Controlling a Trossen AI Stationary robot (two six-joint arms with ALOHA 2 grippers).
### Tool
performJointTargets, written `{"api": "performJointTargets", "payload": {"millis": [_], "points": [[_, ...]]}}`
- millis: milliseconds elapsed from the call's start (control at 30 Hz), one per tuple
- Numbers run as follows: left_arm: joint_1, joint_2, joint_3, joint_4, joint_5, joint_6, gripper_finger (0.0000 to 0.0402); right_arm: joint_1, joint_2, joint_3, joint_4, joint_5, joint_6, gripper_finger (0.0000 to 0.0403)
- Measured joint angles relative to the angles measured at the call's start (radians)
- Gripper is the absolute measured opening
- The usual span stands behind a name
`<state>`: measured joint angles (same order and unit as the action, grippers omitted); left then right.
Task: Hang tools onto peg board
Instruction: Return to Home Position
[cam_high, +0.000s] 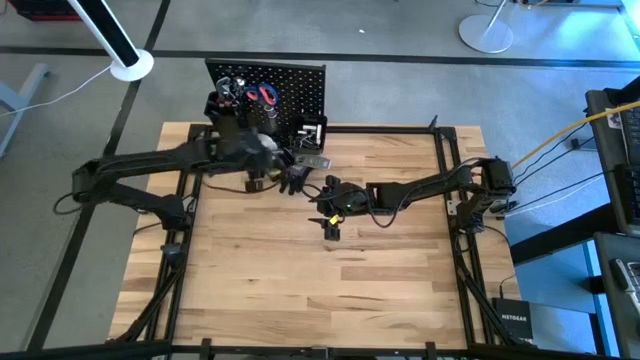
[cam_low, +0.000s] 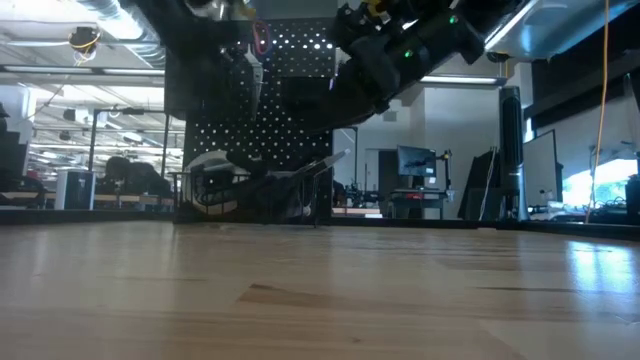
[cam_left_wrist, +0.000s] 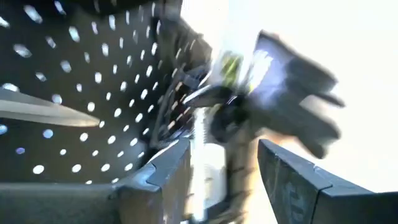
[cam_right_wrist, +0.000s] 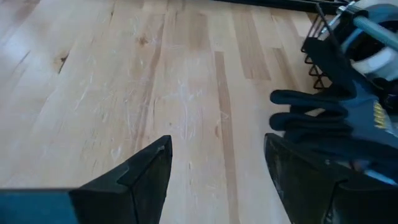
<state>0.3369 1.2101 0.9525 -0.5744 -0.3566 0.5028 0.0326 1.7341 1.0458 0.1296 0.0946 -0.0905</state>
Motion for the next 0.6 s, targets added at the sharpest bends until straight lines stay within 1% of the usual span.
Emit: {"api": "performJointTargets", "payload": {"millis": [33, 100, 167, 233, 300, 400, 500, 600], "points": [[-0.009, -0.032, -0.001, -0.006, 0.035, -0.029, 0.0172, 0.0, -0.013, 0.0, -0.017, 0.0, 0.007, 0.0255], [-0.013, -0.097, -0.004, 0.011, 0.161, -0.082, 0.0165, 0.0, -0.048, 0.0, -0.049, 0.001, 0.006, 0.0255], [-0.012, -0.163, -0.037, 0.059, 0.274, -0.12, 0.0153, -0.001, -0.088, 0.0, -0.076, 0.015, 0.002, 0.0251], [-0.005, -0.234, -0.085, 0.118, 0.329, -0.159, 0.0138, -0.006, -0.143, -0.001, -0.137, 0.038, -0.001, 0.024], [-0.001, -0.312, -0.145, 0.167, 0.353, -0.198, 0.0122, -0.008, -0.207, -0.009, -0.171, 0.055, -0.01, 0.0224], [-0.003, -0.424, -0.243, 0.261, 0.372, -0.256, 0.0096, -0.031, -0.302, -0.076, -0.178, 0.068, -0.012, 0.0191], [-0.006, -0.524, -0.332, 0.347, 0.388, -0.321, 0.0071, -0.068, -0.401, -0.166, -0.174, 0.022, 0.005, 0.0155], [-0.01, -0.612, -0.412, 0.397, 0.389, -0.374, 0.0048, -0.114, -0.524, -0.284, -0.097, -0.056, 0.031, 0.0116]]}}
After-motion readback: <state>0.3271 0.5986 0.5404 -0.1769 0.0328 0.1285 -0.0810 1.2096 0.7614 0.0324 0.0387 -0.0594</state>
